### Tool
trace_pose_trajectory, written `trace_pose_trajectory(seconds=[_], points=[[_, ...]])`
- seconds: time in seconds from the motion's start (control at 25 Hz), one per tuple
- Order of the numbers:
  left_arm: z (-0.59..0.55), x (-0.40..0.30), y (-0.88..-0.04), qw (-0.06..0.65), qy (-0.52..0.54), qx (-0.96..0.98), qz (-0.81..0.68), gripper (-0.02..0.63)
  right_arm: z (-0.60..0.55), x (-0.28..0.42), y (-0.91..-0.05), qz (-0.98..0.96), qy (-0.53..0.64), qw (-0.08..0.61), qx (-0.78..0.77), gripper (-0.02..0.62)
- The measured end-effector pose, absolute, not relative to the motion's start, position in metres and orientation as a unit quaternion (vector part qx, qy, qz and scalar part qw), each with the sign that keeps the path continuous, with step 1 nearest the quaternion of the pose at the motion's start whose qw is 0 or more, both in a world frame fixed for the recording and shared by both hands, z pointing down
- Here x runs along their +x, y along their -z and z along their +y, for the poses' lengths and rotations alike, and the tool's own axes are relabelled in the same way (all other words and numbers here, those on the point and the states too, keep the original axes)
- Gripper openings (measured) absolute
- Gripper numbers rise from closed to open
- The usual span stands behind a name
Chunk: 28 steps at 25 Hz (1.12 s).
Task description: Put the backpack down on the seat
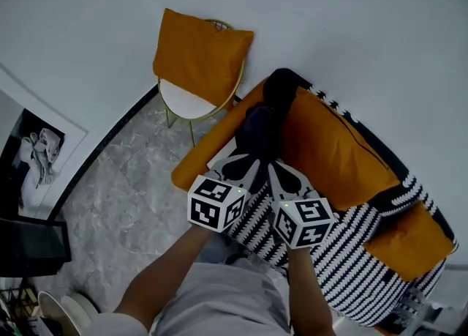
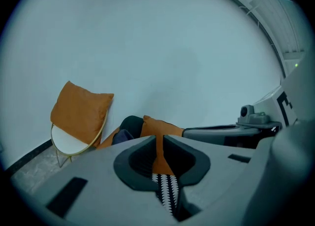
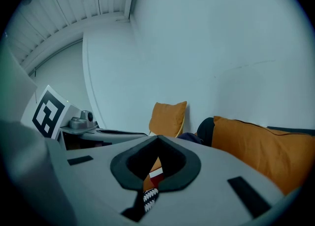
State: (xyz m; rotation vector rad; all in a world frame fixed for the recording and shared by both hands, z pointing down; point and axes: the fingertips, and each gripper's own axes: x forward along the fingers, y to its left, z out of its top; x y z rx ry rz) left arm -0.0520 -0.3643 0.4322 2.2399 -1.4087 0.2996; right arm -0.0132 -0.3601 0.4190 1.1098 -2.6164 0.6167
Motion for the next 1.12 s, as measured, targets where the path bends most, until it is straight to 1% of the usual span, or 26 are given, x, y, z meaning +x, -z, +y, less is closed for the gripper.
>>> trace_pose_trajectory(seconds=[0.08, 0.24, 0.72, 1.12], points=[[-0.355, -0.045, -0.425, 0.229, -0.103, 0.820, -0.515, 0.029, -0.352, -0.010, -0.414, -0.896, -0.205, 0.117, 0.376, 0.002], [-0.342, -0.037, -0.415, 0.221, -0.090, 0.820, -0.520, 0.005, -0.340, -0.005, -0.405, -0.901, -0.182, 0.119, 0.376, 0.002], [-0.328, -0.023, -0.415, 0.211, -0.098, 0.817, -0.527, 0.003, -0.328, 0.003, -0.396, -0.903, -0.167, 0.120, 0.377, 0.002], [-0.327, -0.027, -0.415, 0.212, -0.096, 0.814, -0.533, 0.003, -0.325, 0.001, -0.398, -0.904, -0.167, 0.120, 0.374, 0.002]])
